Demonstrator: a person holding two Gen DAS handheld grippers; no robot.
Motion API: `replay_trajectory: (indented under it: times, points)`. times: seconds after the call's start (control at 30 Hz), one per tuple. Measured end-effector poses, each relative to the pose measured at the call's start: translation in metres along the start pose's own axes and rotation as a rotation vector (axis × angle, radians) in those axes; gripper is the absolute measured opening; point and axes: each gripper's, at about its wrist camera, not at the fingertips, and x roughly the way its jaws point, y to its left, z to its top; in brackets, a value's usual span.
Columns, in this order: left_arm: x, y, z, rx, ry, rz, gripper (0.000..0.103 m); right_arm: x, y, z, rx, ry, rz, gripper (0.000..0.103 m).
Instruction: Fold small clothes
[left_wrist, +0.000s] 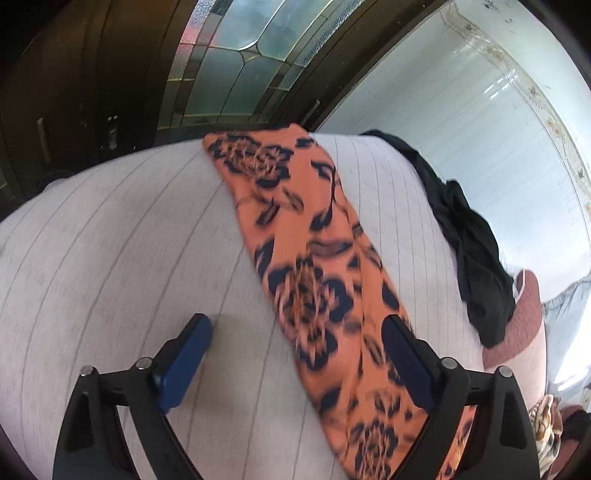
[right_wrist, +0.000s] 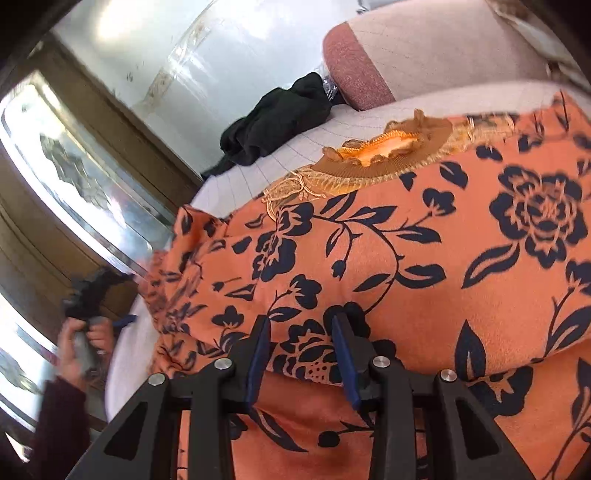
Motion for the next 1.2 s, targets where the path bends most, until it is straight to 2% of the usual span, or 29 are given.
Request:
replay_trajectory:
  times: [0.1, 0.17, 0.23, 0.27, 0.33, 0.47, 0.6, 0.8, 0.93, 1.0, 1.03, 1.13, 1.17, 1.2]
  points:
    - [0.007, 0.004, 0.014, -0.016, -0.022, -0.012, 0.080, -0.003, -0.007, -0.001, 0.030, -0.011, 0.033, 0.039]
    - [0.013, 0.008, 0.024, -0.037, -0.035, -0.019, 0.069, -0.003, -0.006, -0.001, 0.024, -0.014, 0.030, 0.039]
    - [0.019, 0.011, 0.031, -0.062, -0.045, -0.027, 0.047, -0.003, -0.007, -0.001, 0.031, -0.017, 0.040, 0.039]
    - [0.023, 0.014, 0.034, -0.076, -0.046, -0.037, 0.041, -0.004, -0.007, -0.001, 0.037, -0.019, 0.047, 0.039]
    - [0.028, 0.021, 0.037, -0.108, -0.045, -0.056, 0.014, -0.005, -0.009, -0.001, 0.046, -0.022, 0.060, 0.039]
    - [0.030, 0.037, 0.037, -0.210, -0.047, -0.160, 0.008, -0.006, -0.012, -0.002, 0.058, -0.025, 0.076, 0.039]
    - [0.014, 0.017, 0.034, -0.160, -0.082, -0.166, 0.007, -0.008, -0.015, -0.002, 0.065, -0.025, 0.086, 0.039]
    - [-0.056, -0.067, 0.013, 0.110, -0.166, -0.215, 0.007, -0.013, -0.018, 0.001, 0.091, -0.020, 0.079, 0.038]
    - [-0.107, -0.138, -0.046, 0.352, -0.204, -0.268, 0.007, -0.041, -0.025, 0.006, 0.139, -0.049, 0.045, 0.040]
    - [-0.123, -0.171, -0.088, 0.481, -0.209, -0.277, 0.007, -0.066, -0.034, 0.010, 0.153, -0.081, 0.044, 0.041]
    - [-0.130, -0.193, -0.119, 0.579, -0.200, -0.288, 0.007, -0.081, -0.039, 0.014, 0.162, -0.105, 0.036, 0.041]
    - [-0.141, -0.237, -0.198, 0.814, -0.182, -0.315, 0.008, -0.129, -0.062, 0.030, 0.261, -0.201, 0.031, 0.041]
    - [-0.140, -0.249, -0.229, 0.905, -0.165, -0.308, 0.008, -0.144, -0.068, 0.034, 0.290, -0.235, 0.029, 0.043]
    - [-0.133, -0.262, -0.269, 1.030, -0.131, -0.283, 0.011, -0.159, -0.074, 0.037, 0.308, -0.272, 0.019, 0.051]
